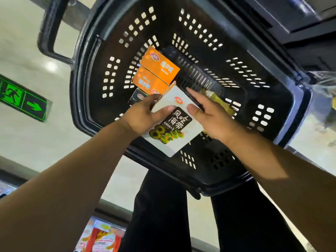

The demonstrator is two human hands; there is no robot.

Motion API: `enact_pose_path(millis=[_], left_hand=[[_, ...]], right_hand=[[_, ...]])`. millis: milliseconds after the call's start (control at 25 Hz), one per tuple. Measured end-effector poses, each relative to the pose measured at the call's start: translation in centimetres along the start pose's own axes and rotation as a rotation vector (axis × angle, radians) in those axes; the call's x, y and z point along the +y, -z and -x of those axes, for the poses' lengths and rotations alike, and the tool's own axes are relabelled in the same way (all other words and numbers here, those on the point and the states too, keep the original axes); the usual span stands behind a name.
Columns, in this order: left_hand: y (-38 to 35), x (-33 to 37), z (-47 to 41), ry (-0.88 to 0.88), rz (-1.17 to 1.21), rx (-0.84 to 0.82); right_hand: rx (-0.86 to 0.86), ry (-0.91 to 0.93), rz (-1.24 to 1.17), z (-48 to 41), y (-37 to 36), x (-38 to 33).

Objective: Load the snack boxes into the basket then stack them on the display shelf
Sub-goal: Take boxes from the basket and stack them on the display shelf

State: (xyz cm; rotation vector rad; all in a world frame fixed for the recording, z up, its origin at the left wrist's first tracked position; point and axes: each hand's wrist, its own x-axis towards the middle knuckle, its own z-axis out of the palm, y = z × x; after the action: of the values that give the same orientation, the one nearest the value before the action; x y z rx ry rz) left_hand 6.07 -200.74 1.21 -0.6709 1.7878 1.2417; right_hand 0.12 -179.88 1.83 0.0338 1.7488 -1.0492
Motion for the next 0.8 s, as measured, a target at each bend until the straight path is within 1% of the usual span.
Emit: enact_pose_path(millis=[80, 160, 200, 240, 280, 320, 360, 440, 520, 560, 640, 800], left_hand=[[0.1, -0.2, 0.7, 0.031, 0.011, 0.026], [0.3, -0.6, 0.8, 0.049, -0.014, 0.144], [0.5, -0.8, 0.6, 0.067, -0.017, 0.222], [0.8, -0.9, 0.3, 0.088, -0.033, 0.304], [1.1, -1.1, -0.1, 0.102, -0.074, 0.382], [1.4, -1.6, -0.8, 0.105, -0.133, 0.446], [1.8, -2.0, -1.5, 0.101, -0.183, 0.502], [2.2, -2.4, -2.9, 0.093, -0.221, 0.570], [2.4, -2.9, -3.8, 0.083, -0.220, 0.596], [2.4, -3.1, -4.0, 0.073, -0.226, 0.602], [2.2, -3.6, -4.2, 0.045, -0.240, 0.599], [2.2, -3.9, -4.5, 0.046, -0.223, 0.596]], right_hand=[[0.035, -0.024, -0.145, -0.4, -0.8, 0.3], [0.208, -0.077, -0.243, -1.7, -1.3, 1.3], [0.341, -0.105, -0.192, -2.6, -1.5, 2.2], [0.469, -0.116, -0.042, -3.4, -1.6, 3.2], [0.558, -0.107, 0.177, -4.3, -1.7, 4.4], [0.581, -0.081, 0.394, -5.2, -2.0, 5.6], [0.537, -0.051, 0.572, -6.0, -2.5, 6.5], [0.326, -0.038, 0.826, -7.6, -3.8, 7.9], [0.147, -0.048, 0.953, -9.0, -5.2, 8.9], [0.117, -0.050, 0.968, -9.7, -5.6, 9.3], [0.137, -0.086, 0.977, -10.7, -5.7, 9.7], [0.240, -0.139, 1.043, -12.5, -4.4, 8.8]])
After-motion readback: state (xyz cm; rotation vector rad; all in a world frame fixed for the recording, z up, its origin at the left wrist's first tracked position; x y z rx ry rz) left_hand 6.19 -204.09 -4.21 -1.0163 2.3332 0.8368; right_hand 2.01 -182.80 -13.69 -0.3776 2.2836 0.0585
